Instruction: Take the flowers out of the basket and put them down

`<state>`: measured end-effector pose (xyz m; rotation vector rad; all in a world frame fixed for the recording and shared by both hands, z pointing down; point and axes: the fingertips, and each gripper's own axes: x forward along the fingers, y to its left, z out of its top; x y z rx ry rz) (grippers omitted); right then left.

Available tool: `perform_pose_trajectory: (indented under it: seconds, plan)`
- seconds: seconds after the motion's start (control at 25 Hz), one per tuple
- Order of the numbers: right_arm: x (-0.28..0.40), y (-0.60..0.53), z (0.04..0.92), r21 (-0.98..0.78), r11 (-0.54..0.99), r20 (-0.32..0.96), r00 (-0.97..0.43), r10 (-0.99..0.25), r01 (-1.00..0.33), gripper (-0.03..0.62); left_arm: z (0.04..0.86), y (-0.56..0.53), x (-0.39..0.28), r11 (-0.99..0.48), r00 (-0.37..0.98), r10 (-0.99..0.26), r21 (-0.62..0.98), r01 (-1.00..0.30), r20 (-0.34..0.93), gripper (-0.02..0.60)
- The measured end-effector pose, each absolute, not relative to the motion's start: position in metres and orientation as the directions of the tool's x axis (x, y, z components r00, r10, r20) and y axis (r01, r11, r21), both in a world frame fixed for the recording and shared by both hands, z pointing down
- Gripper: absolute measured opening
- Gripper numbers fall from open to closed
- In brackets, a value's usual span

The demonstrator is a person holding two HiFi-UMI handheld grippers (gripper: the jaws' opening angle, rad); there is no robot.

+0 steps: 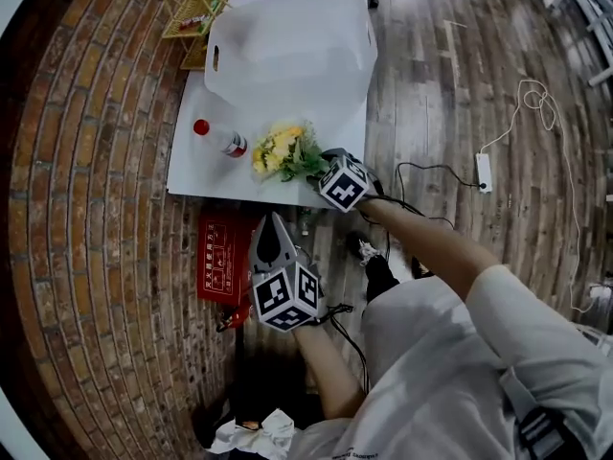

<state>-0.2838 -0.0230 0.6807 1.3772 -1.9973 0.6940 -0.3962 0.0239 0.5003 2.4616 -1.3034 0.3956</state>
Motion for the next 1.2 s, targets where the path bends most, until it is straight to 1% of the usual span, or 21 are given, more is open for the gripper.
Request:
perform_pose_trajectory:
  seconds: [0.04, 0.32, 0.56, 0.84, 0.92, 1.0, 1.04, 1.16, 1.2]
  plan:
    - [-0.283, -0.020, 0.678, -0.079, 0.332, 0.731, -0.281, -0.622, -0.940, 0.286, 0.499, 0.028, -0.394, -0.528, 0.543, -0.746, 0.154, -0.835, 0.385, 0.025]
    - [-0.266, 0.002, 0.640, -0.069, 0.382, 0.681, -0.324, -0.657, -0.921, 0.290, 0.493, 0.053, -0.371, -0.522, 0.537, -0.757, 0.150, -0.840, 0.372, 0.025]
    - [-0.245, 0.050, 0.588, -0.067, 0.391, 0.569, -0.357, -0.741, -0.918, 0.290, 0.484, 0.086, -0.356, -0.504, 0.513, -0.784, 0.125, -0.855, 0.350, 0.025]
    - [-0.235, 0.105, 0.539, -0.158, 0.356, 0.432, -0.388, -0.814, -0.921, 0.281, 0.479, 0.131, -0.343, -0.465, 0.464, -0.812, 0.089, -0.881, 0.354, 0.025]
    - [-0.235, 0.120, 0.528, -0.193, 0.342, 0.394, -0.392, -0.832, -0.920, 0.210, 0.478, 0.143, -0.339, -0.459, 0.453, -0.817, 0.073, -0.885, 0.357, 0.025]
    - [-0.231, 0.135, 0.520, -0.219, 0.322, 0.371, -0.384, -0.846, -0.921, 0.158, 0.476, 0.154, -0.335, -0.454, 0.444, -0.820, 0.063, -0.889, 0.360, 0.025]
    - [-0.227, 0.141, 0.517, -0.227, 0.310, 0.365, -0.376, -0.852, -0.923, 0.109, 0.475, 0.159, -0.333, -0.452, 0.442, -0.822, 0.061, -0.890, 0.360, 0.025]
    - [-0.219, 0.158, 0.514, -0.269, 0.268, 0.358, -0.354, -0.864, -0.925, -0.002, 0.473, 0.173, -0.333, -0.444, 0.432, -0.825, 0.053, -0.894, 0.364, 0.025]
    - [-0.216, 0.163, 0.514, -0.290, 0.257, 0.353, -0.352, -0.867, -0.922, -0.005, 0.473, 0.178, -0.333, -0.442, 0.428, -0.827, 0.049, -0.896, 0.363, 0.025]
